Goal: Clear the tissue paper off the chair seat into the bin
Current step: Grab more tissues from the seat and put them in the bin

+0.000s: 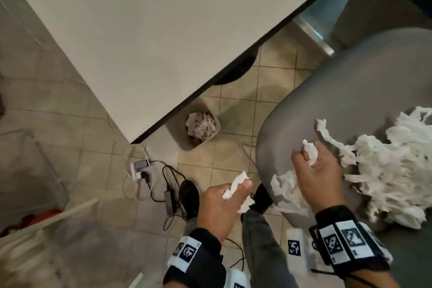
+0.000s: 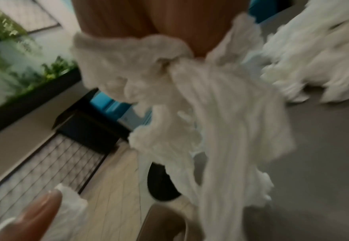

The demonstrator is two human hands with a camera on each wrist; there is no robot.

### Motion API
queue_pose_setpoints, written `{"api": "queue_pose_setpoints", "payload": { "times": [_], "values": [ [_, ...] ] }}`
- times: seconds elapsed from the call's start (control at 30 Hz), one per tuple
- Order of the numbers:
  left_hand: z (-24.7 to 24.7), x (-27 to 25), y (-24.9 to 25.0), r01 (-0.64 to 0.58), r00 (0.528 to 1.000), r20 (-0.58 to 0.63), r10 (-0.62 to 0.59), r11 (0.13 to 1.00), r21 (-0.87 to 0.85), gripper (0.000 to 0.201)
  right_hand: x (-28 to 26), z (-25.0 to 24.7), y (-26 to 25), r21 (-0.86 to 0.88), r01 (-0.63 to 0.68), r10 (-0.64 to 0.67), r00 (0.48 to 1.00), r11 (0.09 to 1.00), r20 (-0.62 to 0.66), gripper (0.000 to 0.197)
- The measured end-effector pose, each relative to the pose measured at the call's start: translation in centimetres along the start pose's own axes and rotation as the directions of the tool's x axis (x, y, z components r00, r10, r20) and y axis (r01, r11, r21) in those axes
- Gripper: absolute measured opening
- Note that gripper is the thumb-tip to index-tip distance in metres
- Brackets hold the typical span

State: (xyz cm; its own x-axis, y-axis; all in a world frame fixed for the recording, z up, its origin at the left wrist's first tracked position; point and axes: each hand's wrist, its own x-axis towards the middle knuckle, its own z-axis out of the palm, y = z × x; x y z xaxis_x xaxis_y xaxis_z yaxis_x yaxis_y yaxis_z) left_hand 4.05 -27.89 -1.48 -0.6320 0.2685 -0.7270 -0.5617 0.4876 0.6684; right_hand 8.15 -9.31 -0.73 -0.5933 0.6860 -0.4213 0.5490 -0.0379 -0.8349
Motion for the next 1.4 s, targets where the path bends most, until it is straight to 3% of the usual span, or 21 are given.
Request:
{"api": "queue_pose_setpoints", "payload": {
  "times": [0.2, 0.4, 0.5, 0.6, 0.7, 0.87, 0.97, 1.1, 1.27, 1.4],
  "values": [
    [-8.3, 1.6, -4.3, 0.045, 0.980, -0.190, -0.051, 0.998, -0.035, 0.058, 0.3, 10.9, -0.3, -0.203, -0.070, 0.099, 0.986, 0.977, 0.136, 0.031],
    [-16.3, 6.8, -9.7, 0.158, 0.985, -0.075, -0.158, 0.987, -0.003, 0.020, 0.9, 21.6, 1.5, -0.369, -0.111, 0.218, 0.940, 0.923, 0.263, 0.014],
    [-18.8, 11.3, -11.8, 0.151, 0.988, -0.040, -0.150, 0.988, 0.027, 0.016, 1.9, 26.4, 3.0, -0.367, -0.208, 0.333, 0.888, 0.907, 0.319, 0.019],
    [-19.4, 16.1, -13.1, 0.105, 0.994, -0.049, -0.102, 0.992, 0.071, 0.033, 3.8, 29.7, 4.1, -0.417, -0.110, 0.276, 0.891, 0.902, 0.361, 0.022],
    [-18.1, 20.5, -13.5, 0.008, 0.997, -0.072, 0.003, 0.989, 0.145, 0.049, 6.4, 32.0, 4.9, -0.456, 0.015, 0.196, 0.890, 0.890, 0.412, 0.035],
    [-15.5, 26.4, -12.4, -0.191, 0.964, -0.170, 0.206, 0.976, 0.105, 0.048, 10.7, 34.7, 5.8, -0.394, 0.171, 0.023, 0.896, 0.903, 0.442, 0.041],
    [-14.3, 29.3, -12.5, -0.247, 0.941, -0.216, 0.262, 0.964, 0.096, 0.054, 13.1, 35.6, 7.2, -0.352, 0.244, -0.067, 0.892, 0.904, 0.446, 0.043],
    [-13.2, 32.2, -14.0, -0.256, 0.941, -0.192, 0.277, 0.958, 0.129, 0.065, 14.6, 36.0, 9.8, -0.387, 0.226, -0.010, 0.874, 0.894, 0.486, 0.057],
    [-12.6, 32.6, -16.8, -0.171, 0.983, -0.013, 0.183, 0.940, 0.296, 0.078, 14.5, 34.5, 13.8, -0.506, 0.128, 0.200, 0.815, 0.853, 0.544, 0.093],
    [-12.8, 30.8, -17.6, -0.138, 0.990, 0.011, 0.142, 0.937, 0.320, 0.072, 12.0, 32.3, 15.5, -0.481, 0.077, 0.229, 0.806, 0.873, 0.546, 0.087]
  ]
}}
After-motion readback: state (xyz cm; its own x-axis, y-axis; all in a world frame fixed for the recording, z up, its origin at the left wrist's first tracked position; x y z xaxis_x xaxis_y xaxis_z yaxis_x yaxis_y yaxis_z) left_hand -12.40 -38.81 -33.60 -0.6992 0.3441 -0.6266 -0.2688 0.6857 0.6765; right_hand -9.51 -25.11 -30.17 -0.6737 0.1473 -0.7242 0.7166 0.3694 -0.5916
